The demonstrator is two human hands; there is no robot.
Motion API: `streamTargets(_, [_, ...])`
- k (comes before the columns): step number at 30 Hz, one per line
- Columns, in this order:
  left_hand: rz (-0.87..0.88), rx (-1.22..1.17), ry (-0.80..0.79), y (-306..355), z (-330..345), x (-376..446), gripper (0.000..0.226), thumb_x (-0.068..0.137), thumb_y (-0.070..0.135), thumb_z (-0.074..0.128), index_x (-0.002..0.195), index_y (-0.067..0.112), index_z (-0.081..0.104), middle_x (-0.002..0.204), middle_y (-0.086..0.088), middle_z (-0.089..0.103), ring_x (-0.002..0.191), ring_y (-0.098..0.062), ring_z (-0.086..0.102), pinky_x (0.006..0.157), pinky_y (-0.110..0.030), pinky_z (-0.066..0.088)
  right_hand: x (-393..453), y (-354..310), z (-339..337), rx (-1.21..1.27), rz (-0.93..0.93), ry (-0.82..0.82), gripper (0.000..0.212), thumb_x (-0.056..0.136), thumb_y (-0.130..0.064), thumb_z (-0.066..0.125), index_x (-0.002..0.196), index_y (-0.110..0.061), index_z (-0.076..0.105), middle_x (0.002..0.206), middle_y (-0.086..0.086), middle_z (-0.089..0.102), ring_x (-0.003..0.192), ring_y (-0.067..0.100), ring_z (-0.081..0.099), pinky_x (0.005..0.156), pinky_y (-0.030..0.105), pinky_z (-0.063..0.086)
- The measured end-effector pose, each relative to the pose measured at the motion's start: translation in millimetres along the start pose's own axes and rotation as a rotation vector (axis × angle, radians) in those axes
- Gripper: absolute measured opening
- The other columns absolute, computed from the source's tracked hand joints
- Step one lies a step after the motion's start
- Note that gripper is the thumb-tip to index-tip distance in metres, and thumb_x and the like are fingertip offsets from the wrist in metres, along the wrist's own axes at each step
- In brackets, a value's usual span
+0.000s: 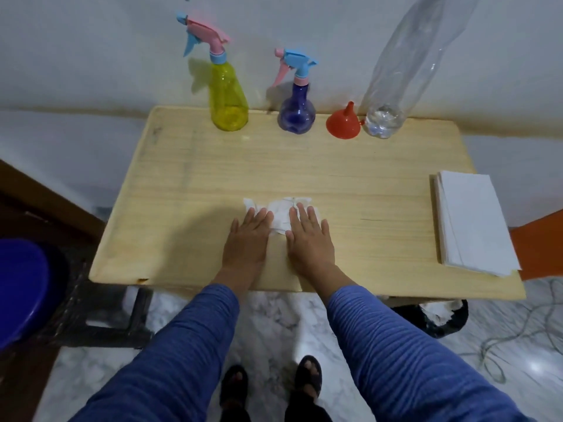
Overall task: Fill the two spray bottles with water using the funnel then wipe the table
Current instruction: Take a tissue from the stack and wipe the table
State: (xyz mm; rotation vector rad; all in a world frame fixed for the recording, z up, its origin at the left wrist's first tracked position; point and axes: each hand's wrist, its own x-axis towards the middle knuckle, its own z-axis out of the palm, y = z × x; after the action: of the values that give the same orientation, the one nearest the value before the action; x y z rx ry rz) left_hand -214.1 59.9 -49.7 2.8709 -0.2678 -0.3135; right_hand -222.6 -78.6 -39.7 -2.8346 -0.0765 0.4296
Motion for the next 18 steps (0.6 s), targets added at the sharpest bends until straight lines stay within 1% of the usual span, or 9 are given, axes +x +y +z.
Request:
streamTargets(6, [-0.100,0.049,0.039,-102,-15,-35,0.052,0.099,0.013,0.030,0.149,0.022,0.016,0.158,0.006,0.012,0.146,-0.017,0.007,0.114,-0.047,0.010,7,-98,33,0.005,-0.111,0.001,0.054,0.102,-0.028,0.024,0.150,-0.015,0.003,0.160,0.001,-0.002,0.147,0.021,-0.004,0.117,0.045,0.003])
streamTargets(8, [-0.129,0.045,0.053,-131,-21,-48,0.052,0.100,0.013,0.031,0.149,0.022,0.017,0.158,0.006,0.014,0.146,-0.017,0.008,0.114,-0.048,0.010,6,-129,43,0.017,-0.139,0.004,0.054,0.102,-0.028,0.025,0.150,-0.014,0.007,0.160,0.002,0.001,0.147,0.022,-0.002,0.117,0.046,0.004])
streamTargets(11, [-0.161,0.043,0.056,-166,-27,-63,0.050,0.101,0.020,0.032,0.149,0.022,0.017,0.158,0.006,0.014,0.146,-0.016,0.008,0.114,-0.047,0.009,2,-167,56,0.040,-0.155,0.017,0.053,0.101,-0.029,0.028,0.150,-0.014,0.011,0.159,0.002,0.005,0.147,0.022,0.001,0.116,0.047,0.006])
streamTargets(14, [-0.168,0.018,0.046,-181,-29,-72,0.049,0.101,0.020,0.031,0.149,0.021,0.018,0.158,0.006,0.014,0.146,-0.016,0.007,0.115,-0.047,0.008,-3,-183,63,0.029,-0.151,-0.009,0.054,0.101,-0.028,0.026,0.150,-0.015,0.006,0.160,0.000,0.001,0.147,0.020,-0.002,0.117,0.046,0.003])
streamTargets(18, [-0.151,-0.020,0.046,-183,-30,-81,0.048,0.102,0.019,0.027,0.149,0.021,0.019,0.157,0.005,0.015,0.146,-0.017,0.005,0.115,-0.044,0.006,-13,-182,63,-0.056,-0.139,-0.053,0.053,0.102,-0.030,0.019,0.150,-0.017,-0.001,0.159,-0.002,-0.007,0.146,0.017,-0.008,0.118,0.043,-0.001])
